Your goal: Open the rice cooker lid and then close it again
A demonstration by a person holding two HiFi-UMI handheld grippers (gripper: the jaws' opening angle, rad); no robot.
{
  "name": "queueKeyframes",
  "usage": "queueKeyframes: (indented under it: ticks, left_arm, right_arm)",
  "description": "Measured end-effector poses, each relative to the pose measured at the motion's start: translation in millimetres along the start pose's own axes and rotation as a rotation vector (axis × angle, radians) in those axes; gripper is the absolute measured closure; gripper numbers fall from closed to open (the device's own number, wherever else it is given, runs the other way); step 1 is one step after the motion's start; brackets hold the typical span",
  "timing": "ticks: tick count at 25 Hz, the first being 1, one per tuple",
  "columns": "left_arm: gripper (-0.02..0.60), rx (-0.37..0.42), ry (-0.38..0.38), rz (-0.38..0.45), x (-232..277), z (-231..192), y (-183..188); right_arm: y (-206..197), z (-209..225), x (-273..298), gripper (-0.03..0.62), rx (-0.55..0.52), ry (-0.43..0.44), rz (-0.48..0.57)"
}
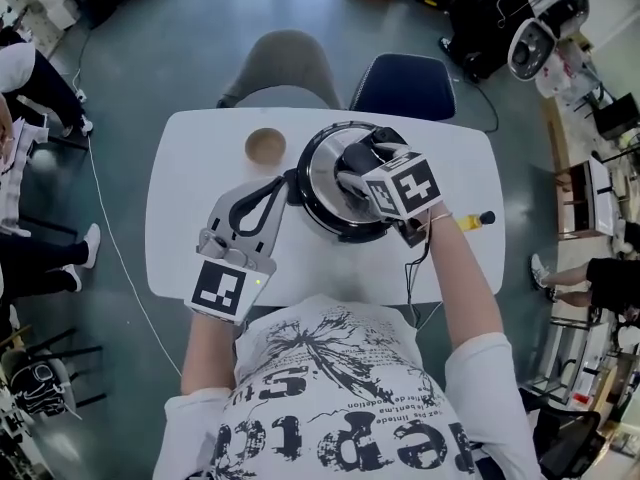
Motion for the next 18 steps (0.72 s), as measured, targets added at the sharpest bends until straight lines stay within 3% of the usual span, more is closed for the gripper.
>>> queueKeyframes:
  ticks: [6, 12, 15, 18]
  left_arm:
    - [0.568, -0.038, -0.004, 0.018, 0.0, 8.3, 10.1]
    - [0.568, 0.003, 0.016, 0.026, 1.3, 12.7, 19.1]
    - [0.568, 0.015, 0.014, 0.029, 4.0, 16.9, 21.6]
    - [0.568, 0.020, 0.006, 0.034, 6.8, 21.4, 25.5]
  right_arm:
    - [0.6, -9.8, -23.0, 0.247, -0.042, 0.024, 0.129]
    - [-0.3, -11.7, -61.4, 0.408, -0.051, -0.028, 0.362]
    - [-6.5, -10.8, -76.0, 0.556, -0.071, -0.093, 0.437]
    - [-15.2, -12.9, -87.0, 0.579, -0.069, -0.116, 0.516]
Point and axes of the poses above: the fingertips, and each gripper's own axes: x forward along the fingers, z to its right, y out of its top, the point moved 7 cm from there along -x, backward along the fingers, and after that the axes turned 8 degrees about y, right-handed, at the moved point
